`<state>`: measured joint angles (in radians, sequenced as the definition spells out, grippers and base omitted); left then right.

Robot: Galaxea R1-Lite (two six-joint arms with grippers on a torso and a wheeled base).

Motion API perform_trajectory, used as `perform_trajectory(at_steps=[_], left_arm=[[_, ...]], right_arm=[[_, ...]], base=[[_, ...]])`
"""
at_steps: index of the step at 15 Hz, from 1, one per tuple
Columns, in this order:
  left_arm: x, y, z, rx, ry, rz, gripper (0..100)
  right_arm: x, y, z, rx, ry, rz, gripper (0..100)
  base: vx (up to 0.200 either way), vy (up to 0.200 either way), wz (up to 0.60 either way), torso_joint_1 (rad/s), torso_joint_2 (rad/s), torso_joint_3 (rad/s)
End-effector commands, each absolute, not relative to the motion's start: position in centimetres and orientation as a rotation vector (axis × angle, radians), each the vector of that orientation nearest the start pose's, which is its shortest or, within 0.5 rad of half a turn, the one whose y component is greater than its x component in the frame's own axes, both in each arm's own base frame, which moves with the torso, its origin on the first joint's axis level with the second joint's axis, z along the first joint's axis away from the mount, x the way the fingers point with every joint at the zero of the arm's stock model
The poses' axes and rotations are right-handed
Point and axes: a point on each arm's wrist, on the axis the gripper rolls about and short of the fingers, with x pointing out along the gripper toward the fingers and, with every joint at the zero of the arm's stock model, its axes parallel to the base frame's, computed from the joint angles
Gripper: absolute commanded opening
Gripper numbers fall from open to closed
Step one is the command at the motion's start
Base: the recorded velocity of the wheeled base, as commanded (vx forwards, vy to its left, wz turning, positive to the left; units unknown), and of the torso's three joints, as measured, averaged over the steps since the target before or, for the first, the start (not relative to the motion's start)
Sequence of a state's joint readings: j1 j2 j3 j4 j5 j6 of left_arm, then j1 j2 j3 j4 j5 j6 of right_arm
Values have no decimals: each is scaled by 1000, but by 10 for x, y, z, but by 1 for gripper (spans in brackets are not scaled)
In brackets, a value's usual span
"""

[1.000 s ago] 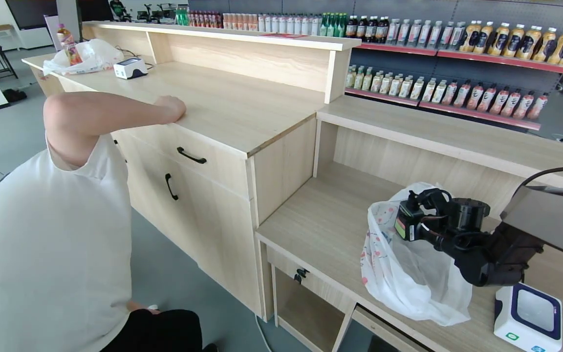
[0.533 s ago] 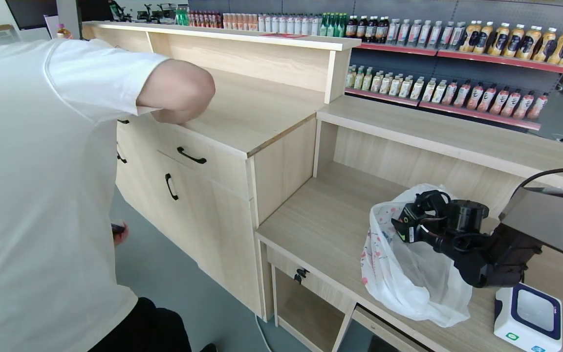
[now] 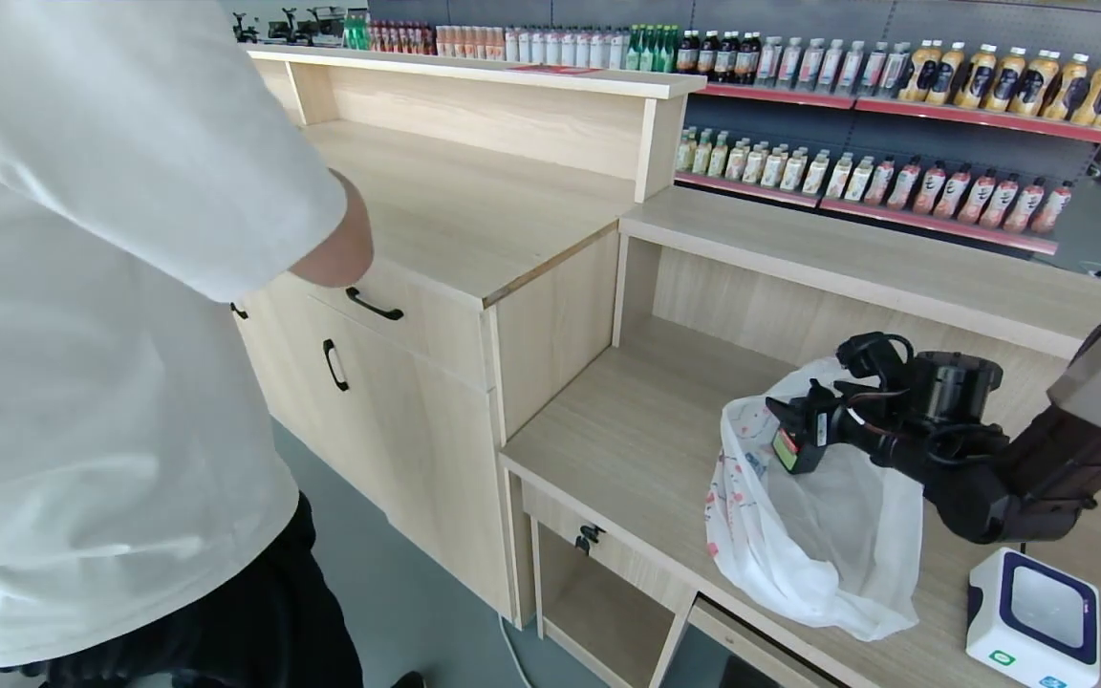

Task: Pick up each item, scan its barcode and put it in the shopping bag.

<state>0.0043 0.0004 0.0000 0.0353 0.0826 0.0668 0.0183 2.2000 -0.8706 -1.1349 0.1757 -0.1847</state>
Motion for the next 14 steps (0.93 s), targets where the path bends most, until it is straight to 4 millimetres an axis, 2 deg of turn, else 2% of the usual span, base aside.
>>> perform_trajectory(at_steps=[1, 2, 4, 5, 8, 10, 14], left_arm=[[-23, 2, 72, 69, 38, 86, 100], [-23, 2, 72, 67, 38, 86, 100], [-23, 2, 72, 67, 38, 86, 100], [-23, 2, 72, 67, 38, 86, 100], [-23, 2, 72, 67, 38, 86, 100], [-23, 2, 72, 67, 38, 86, 100], [-23, 2, 72, 67, 38, 86, 100]], right_arm=[[306, 20, 197, -208, -57, 237, 100], [279, 18, 209, -229, -76, 231, 100], [224, 12, 212, -273, -80, 214, 100], [206, 11, 211, -324, -75, 203, 100], [186, 4, 226, -384, -117, 100, 100], [177, -1, 223, -393, -56, 75, 100], [156, -35, 204, -367, 207, -93, 100]], base=[[0, 0, 0, 0, 0, 0], [0, 0, 0, 0, 0, 0], [0, 0, 0, 0, 0, 0], [0, 0, -600, 7, 7, 2], [0, 0, -600, -1, 5, 2], [0, 0, -600, 5, 7, 2], [0, 0, -600, 4, 1, 1]])
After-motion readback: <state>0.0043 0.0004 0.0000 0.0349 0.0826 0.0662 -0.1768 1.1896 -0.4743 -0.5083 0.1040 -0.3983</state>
